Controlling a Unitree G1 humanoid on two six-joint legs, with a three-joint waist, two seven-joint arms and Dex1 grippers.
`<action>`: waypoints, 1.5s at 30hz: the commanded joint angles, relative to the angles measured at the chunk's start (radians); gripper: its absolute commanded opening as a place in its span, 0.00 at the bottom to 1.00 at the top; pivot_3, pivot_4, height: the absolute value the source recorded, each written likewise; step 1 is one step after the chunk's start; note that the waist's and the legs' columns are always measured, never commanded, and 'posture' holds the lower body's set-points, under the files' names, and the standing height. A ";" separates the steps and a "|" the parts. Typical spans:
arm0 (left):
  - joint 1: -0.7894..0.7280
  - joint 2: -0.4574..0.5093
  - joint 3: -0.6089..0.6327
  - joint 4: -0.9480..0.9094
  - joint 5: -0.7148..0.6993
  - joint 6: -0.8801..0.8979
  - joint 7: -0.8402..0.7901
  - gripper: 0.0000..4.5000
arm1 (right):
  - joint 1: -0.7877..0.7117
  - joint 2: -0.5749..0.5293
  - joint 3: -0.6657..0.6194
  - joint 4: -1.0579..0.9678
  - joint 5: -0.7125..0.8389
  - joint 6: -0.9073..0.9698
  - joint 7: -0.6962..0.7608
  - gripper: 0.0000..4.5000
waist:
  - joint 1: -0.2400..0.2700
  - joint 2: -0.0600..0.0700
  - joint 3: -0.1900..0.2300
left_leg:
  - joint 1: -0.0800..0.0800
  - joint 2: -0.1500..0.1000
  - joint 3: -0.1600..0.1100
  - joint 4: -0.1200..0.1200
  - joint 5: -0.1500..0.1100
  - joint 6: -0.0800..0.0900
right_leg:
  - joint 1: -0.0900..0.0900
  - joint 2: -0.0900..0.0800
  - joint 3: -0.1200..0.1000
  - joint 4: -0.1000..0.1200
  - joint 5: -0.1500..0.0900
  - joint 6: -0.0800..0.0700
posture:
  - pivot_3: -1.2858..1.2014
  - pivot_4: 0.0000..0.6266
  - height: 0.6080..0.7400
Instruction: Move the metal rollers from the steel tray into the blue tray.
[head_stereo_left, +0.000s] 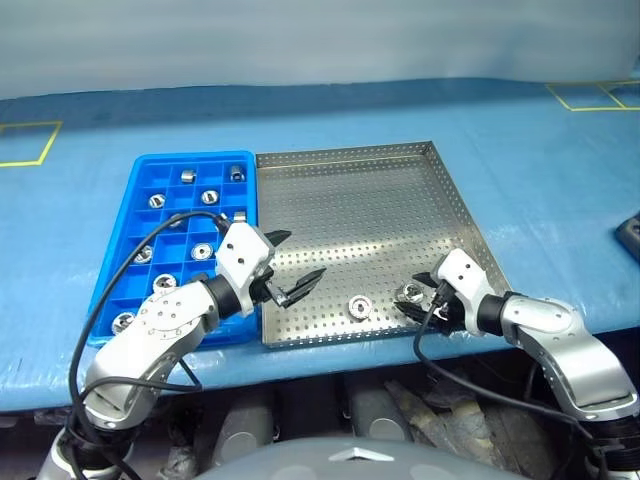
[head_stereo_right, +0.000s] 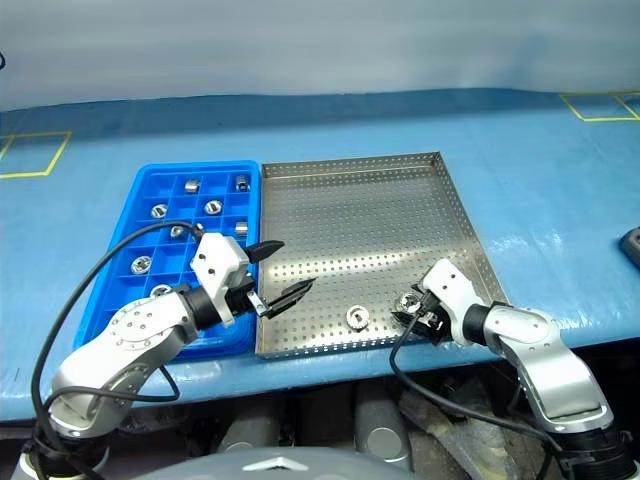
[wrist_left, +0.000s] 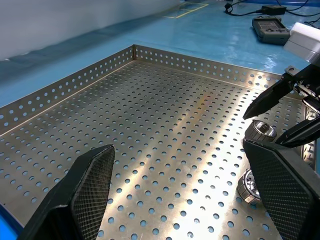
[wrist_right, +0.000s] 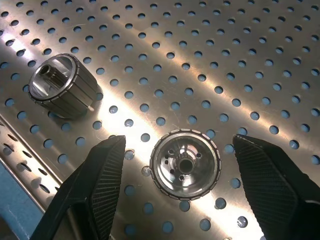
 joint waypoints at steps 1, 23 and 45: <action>-0.011 -0.002 0.013 -0.012 0.015 -0.016 -0.007 1.00 | -0.008 -0.010 -0.011 -0.002 0.009 0.011 -0.010 0.80 | -0.001 0.000 0.000 | 0.000 0.000 0.000 0.000 0.000 0.000 | 0.000 0.000 0.000 0.000 0.000 0.000 | 0.43 0.24 1.00; 0.125 0.054 0.128 -0.105 -0.008 0.016 -0.023 1.00 | -0.291 0.098 0.030 0.080 -0.023 -0.081 -0.128 0.38 | -0.018 0.000 0.000 | 0.000 0.001 0.005 0.000 -0.001 0.002 | -0.003 0.001 0.004 0.000 0.001 0.001 | 0.44 0.24 1.00; 0.655 0.026 0.432 -0.336 -0.013 -0.083 0.253 1.00 | -0.809 0.595 0.445 0.640 -0.101 -0.422 0.122 0.38 | 0.134 -0.001 0.000 | -0.001 -0.001 0.000 -0.002 0.000 -0.001 | -0.003 -0.005 -0.004 -0.001 0.003 -0.008 | 0.60 0.24 1.00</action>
